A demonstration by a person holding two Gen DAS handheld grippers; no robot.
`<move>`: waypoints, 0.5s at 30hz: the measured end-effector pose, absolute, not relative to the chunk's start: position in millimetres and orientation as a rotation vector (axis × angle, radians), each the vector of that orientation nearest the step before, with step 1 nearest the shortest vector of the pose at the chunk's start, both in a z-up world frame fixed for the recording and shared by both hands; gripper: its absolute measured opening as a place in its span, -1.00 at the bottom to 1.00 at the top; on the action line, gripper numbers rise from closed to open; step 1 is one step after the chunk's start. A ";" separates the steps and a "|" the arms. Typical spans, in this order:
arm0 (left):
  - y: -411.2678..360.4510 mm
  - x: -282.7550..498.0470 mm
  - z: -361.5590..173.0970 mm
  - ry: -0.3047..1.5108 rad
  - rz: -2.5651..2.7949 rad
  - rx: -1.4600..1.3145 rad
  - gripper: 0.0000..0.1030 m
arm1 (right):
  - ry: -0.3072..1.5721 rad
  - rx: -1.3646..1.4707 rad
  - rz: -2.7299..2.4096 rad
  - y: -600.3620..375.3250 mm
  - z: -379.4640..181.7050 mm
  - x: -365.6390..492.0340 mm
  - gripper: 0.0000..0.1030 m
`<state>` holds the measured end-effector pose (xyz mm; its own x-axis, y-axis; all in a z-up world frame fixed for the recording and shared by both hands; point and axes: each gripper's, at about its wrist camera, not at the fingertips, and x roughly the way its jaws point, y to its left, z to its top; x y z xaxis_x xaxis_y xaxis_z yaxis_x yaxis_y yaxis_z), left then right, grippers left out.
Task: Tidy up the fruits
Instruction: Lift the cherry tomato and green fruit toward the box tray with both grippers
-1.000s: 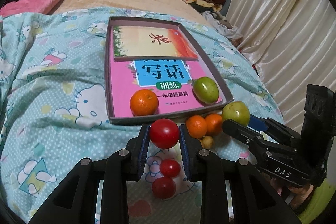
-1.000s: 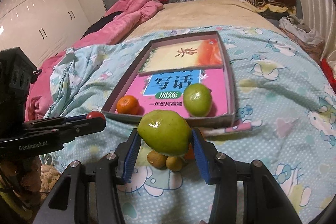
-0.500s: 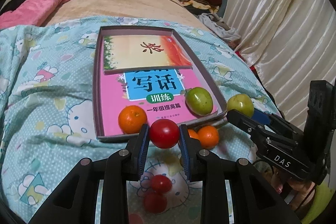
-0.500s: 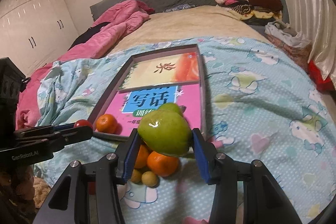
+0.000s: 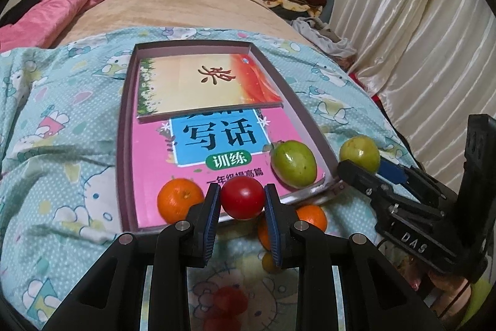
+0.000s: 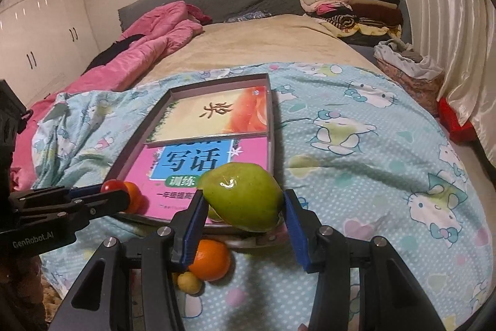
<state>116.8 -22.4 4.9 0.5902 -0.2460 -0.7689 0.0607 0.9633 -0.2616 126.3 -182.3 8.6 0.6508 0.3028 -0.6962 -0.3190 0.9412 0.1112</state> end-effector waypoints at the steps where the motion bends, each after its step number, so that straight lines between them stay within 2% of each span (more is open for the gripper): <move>1: -23.6 118.8 4.2 0.926 -0.179 -0.215 -0.44 | 0.790 -0.030 0.350 -181.7 7.2 127.1 -0.04; 15: -30.3 135.7 -7.5 0.936 -0.199 -0.199 -0.44 | 0.806 -0.094 0.329 -173.1 -3.3 134.1 -0.04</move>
